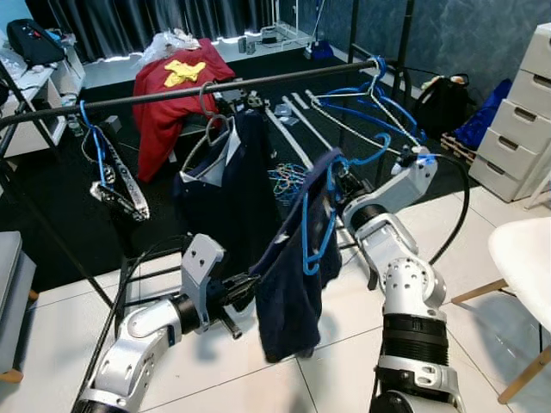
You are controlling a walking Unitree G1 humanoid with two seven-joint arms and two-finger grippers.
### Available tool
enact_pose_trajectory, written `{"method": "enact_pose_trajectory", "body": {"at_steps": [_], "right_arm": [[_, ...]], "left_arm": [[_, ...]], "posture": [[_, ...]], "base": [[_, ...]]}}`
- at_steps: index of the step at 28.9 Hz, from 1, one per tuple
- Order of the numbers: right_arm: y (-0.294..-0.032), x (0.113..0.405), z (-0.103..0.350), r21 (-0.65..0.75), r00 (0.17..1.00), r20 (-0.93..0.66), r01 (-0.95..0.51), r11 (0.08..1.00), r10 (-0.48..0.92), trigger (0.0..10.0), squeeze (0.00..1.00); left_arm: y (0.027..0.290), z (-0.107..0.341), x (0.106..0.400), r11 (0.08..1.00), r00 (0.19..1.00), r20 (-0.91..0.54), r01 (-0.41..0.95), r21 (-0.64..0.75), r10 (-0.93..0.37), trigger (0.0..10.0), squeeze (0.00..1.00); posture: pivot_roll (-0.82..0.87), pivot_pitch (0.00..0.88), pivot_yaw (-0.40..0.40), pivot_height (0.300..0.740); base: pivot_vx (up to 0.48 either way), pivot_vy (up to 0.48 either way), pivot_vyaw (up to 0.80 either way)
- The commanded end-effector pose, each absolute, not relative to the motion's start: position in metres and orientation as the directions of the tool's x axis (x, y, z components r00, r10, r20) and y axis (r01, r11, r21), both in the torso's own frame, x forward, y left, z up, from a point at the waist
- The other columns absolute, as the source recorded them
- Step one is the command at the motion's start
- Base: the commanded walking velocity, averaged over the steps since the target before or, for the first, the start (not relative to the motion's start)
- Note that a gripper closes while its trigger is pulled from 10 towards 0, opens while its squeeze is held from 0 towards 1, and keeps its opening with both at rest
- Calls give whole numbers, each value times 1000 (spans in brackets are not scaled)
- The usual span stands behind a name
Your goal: Hang hanger
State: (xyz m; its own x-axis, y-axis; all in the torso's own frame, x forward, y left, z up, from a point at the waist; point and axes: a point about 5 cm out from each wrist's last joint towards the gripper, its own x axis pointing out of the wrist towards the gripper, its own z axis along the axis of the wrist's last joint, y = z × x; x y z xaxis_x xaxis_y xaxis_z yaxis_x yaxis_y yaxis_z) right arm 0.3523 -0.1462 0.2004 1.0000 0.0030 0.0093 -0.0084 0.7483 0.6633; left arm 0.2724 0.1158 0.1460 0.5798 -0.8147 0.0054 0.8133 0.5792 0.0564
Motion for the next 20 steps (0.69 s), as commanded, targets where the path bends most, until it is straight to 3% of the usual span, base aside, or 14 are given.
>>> {"method": "enact_pose_trajectory", "body": {"at_steps": [1,6,9,14,20], "right_arm": [[-149,352,202,657,999,30,12,754,-42,10000,0],[-153,353,199,661,995,32,46,749,-90,10000,0],[-156,354,205,744,989,53,52,666,-136,10000,0],[-154,355,212,820,989,72,13,572,-126,10000,0],[-150,357,210,837,989,77,5,547,-127,10000,0]], "left_arm": [[117,147,267,554,556,-29,831,53,-831,0,0],[111,153,259,506,508,-38,861,46,-861,0,0],[108,151,250,470,473,-85,881,55,-877,0,0],[109,145,249,481,487,-125,873,81,-864,0,0],[102,154,253,504,514,-96,856,110,-852,0,0]], "posture": [[-39,99,63,740],[-36,104,65,740],[-30,113,76,740],[-31,116,80,740],[-30,115,84,740]], "base": [[0,0,0],[0,0,0],[0,0,0],[0,0,0],[0,0,0]]}}
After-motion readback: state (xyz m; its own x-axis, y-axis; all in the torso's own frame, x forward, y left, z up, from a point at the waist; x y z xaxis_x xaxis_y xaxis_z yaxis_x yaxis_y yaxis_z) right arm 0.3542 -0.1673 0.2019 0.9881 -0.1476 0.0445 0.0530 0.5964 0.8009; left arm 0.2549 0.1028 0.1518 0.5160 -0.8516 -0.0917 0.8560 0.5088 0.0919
